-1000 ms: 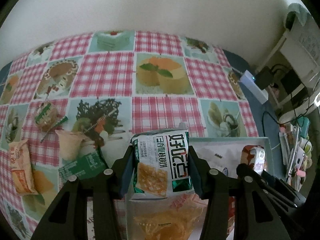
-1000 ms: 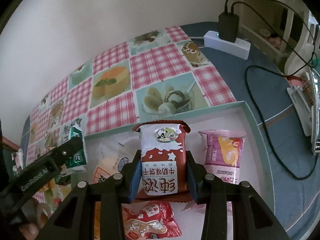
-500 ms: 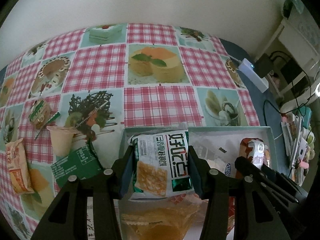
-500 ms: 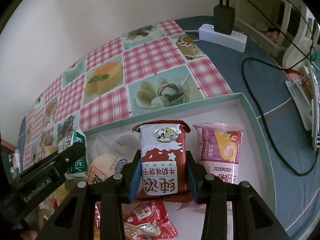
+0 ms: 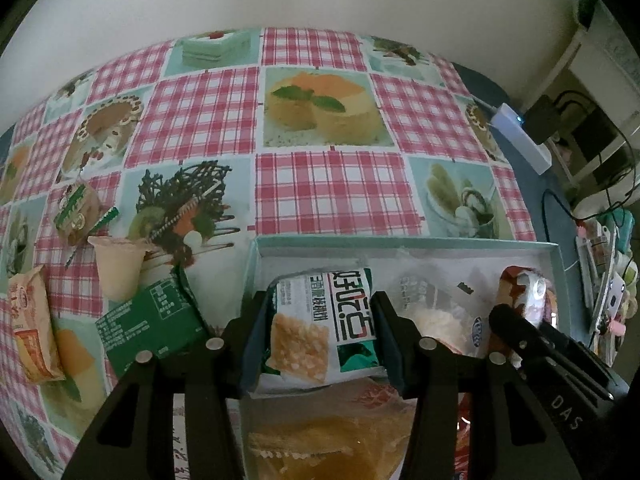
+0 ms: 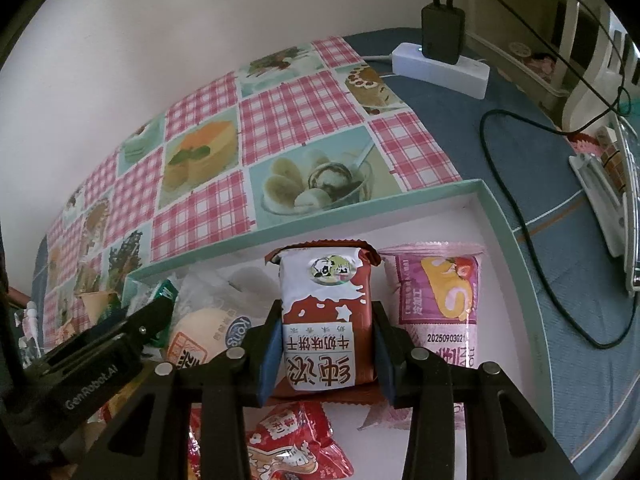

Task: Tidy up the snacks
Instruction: 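Carry both packs into the tray and open both tools to release them, then move both open tools back over the remaining snacks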

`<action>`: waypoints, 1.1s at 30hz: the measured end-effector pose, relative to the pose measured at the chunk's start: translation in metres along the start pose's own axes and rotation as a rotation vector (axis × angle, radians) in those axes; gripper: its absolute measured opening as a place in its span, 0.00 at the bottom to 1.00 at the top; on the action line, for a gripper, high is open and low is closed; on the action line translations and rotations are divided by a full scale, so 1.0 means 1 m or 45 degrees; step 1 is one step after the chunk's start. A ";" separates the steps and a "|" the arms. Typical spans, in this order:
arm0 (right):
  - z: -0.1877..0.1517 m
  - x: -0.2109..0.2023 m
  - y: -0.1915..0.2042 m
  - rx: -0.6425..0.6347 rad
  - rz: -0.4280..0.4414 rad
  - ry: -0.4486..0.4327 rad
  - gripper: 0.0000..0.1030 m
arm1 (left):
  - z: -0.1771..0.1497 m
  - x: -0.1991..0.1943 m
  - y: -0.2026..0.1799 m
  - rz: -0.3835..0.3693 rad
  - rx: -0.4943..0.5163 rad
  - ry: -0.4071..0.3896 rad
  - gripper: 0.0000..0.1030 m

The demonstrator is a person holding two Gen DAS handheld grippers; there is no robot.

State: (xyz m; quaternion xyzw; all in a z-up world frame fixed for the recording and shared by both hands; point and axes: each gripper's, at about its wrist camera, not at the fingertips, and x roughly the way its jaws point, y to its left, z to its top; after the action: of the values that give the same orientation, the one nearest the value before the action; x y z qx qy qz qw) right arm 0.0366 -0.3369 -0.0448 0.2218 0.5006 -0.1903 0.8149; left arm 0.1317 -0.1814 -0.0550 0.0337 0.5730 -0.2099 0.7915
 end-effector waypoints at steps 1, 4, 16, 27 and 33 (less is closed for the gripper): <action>0.000 0.000 0.000 -0.004 -0.008 0.001 0.42 | 0.000 0.000 -0.001 0.001 0.004 -0.001 0.52; 0.001 0.000 0.002 -0.014 -0.013 0.003 0.42 | 0.000 -0.001 -0.002 -0.003 0.014 0.000 0.56; 0.007 -0.016 0.006 -0.046 -0.044 -0.026 0.43 | 0.005 -0.019 -0.002 -0.006 0.047 -0.026 0.72; 0.003 -0.013 0.007 -0.065 -0.065 0.007 0.56 | 0.005 -0.022 0.003 -0.014 0.033 -0.013 0.77; 0.005 -0.014 0.009 -0.076 -0.077 0.004 0.59 | 0.008 -0.030 0.005 -0.024 0.025 -0.035 0.78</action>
State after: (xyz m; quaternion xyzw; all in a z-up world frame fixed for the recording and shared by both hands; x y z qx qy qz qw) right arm 0.0387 -0.3309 -0.0289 0.1824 0.5138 -0.1993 0.8142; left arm 0.1332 -0.1702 -0.0259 0.0331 0.5604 -0.2234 0.7968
